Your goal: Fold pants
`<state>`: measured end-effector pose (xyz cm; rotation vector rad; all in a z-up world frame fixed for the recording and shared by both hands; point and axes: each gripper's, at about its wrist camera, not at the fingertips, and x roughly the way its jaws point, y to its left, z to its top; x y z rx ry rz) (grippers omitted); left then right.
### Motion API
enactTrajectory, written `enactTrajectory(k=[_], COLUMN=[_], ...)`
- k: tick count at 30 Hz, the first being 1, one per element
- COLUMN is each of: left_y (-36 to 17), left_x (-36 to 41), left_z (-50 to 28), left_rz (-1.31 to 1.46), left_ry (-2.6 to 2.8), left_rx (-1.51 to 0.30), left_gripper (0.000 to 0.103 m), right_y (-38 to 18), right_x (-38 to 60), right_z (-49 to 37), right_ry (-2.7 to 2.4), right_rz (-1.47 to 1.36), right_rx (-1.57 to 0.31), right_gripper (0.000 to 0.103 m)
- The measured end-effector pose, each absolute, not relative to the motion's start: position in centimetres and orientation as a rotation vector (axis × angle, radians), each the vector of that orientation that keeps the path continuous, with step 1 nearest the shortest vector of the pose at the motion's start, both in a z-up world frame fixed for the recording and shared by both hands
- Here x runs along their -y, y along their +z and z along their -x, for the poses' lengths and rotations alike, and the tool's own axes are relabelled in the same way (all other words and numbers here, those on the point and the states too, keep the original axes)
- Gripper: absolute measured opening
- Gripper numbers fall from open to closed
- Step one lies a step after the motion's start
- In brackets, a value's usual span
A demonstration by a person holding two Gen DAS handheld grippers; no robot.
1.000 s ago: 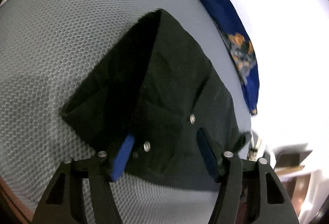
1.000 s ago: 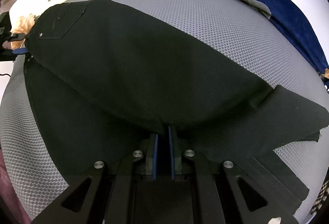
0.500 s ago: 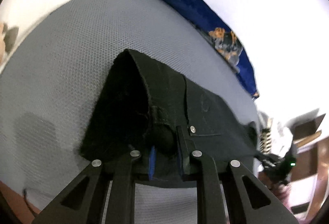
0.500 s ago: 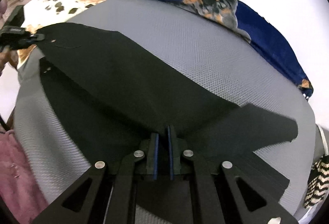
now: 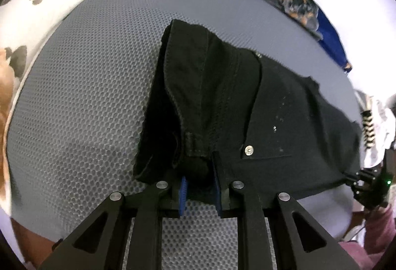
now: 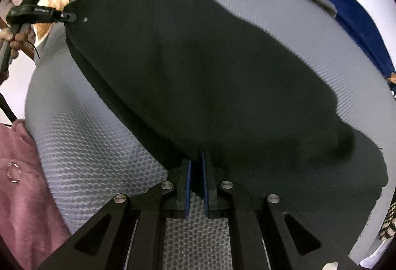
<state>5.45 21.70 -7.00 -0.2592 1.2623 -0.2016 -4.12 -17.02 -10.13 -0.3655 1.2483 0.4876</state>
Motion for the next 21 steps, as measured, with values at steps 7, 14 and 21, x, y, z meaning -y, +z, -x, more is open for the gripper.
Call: enactTrajectory(k=[7, 14, 21], left_y=[-6.8, -6.3, -3.7], left_x=[-20.6, -21.3, -20.3], left_z=[-4.7, -4.2, -1.5], left_rz=[0.196, 0.237, 0.051], left_ry=[-0.164, -0.147, -0.145], left_rx=[-1.223, -1.21, -1.156], left_gripper=[0.025, 0.026, 0.045], right_y=[-11.2, -11.0, -11.2], right_x=[17.5, 18.3, 19.7], right_z=[3.6, 4.0, 3.0], right_ry=[0.494, 0.507, 0.508], right_rz=[0.332, 0.267, 0.149], right_rx=[-1.267, -1.275, -1.3], right_gripper=[0.007, 0.008, 0.008])
